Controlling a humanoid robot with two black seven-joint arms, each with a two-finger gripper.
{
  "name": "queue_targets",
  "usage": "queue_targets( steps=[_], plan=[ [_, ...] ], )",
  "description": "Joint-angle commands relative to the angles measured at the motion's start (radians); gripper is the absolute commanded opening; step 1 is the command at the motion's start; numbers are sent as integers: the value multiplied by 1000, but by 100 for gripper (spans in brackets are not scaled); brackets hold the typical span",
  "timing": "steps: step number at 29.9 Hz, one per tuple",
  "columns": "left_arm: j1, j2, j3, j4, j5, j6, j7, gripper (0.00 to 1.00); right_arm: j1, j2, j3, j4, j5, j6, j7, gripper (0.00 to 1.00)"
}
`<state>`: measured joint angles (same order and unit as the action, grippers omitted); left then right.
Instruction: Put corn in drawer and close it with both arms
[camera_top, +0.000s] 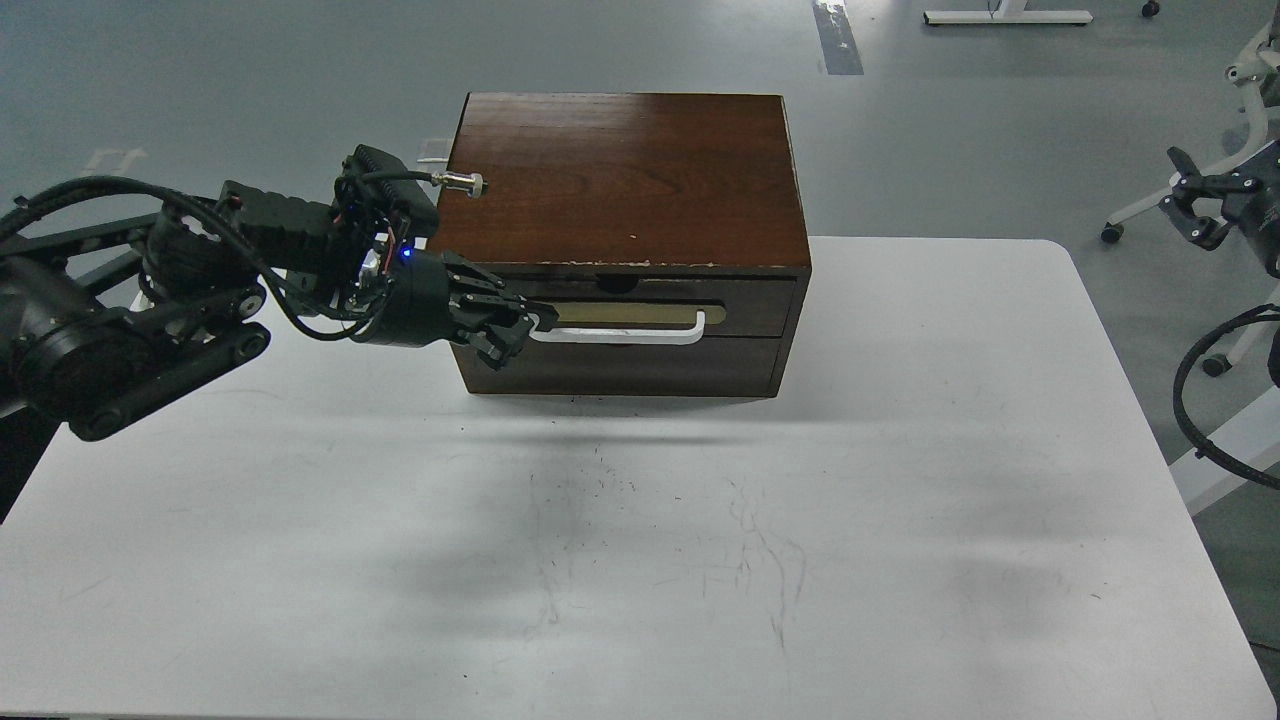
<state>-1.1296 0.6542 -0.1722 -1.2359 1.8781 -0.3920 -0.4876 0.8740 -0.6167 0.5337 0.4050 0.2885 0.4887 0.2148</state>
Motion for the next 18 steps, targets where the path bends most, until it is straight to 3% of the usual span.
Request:
queue_targets(
  steps=[1, 4, 8, 10, 12, 13, 14, 18],
  plan=[
    [-25, 37, -9, -39, -69, -1, -1, 0, 2, 0, 0, 0, 0, 0, 0, 100],
    [-53, 59, -55, -45, -207, -5, -1, 0, 2, -1, 2, 0, 1, 0, 3, 100],
    [-53, 76, -159, 2, -660, -10, -1, 0, 7, -9, 40, 0, 1, 0, 8, 100],
    [-53, 78, -173, 19, -802, -10, -1, 6, 7, -11, 52, 1, 1, 0, 8, 100],
    [-52, 78, -191, 47, -1027, -5, 0, 39, 7, -12, 63, 2, 1, 0, 8, 100],
    [-49, 74, -203, 77, -1182, -4, 1, 76, 7, -14, 63, 2, 0, 0, 8, 100],
    [-47, 71, -211, 116, -1332, -8, 4, 97, 7, -14, 64, 0, 0, 0, 8, 100],
    [-42, 70, -211, 203, -1588, -14, 1, 97, 7, -15, 66, 0, 1, 0, 8, 100]
  ],
)
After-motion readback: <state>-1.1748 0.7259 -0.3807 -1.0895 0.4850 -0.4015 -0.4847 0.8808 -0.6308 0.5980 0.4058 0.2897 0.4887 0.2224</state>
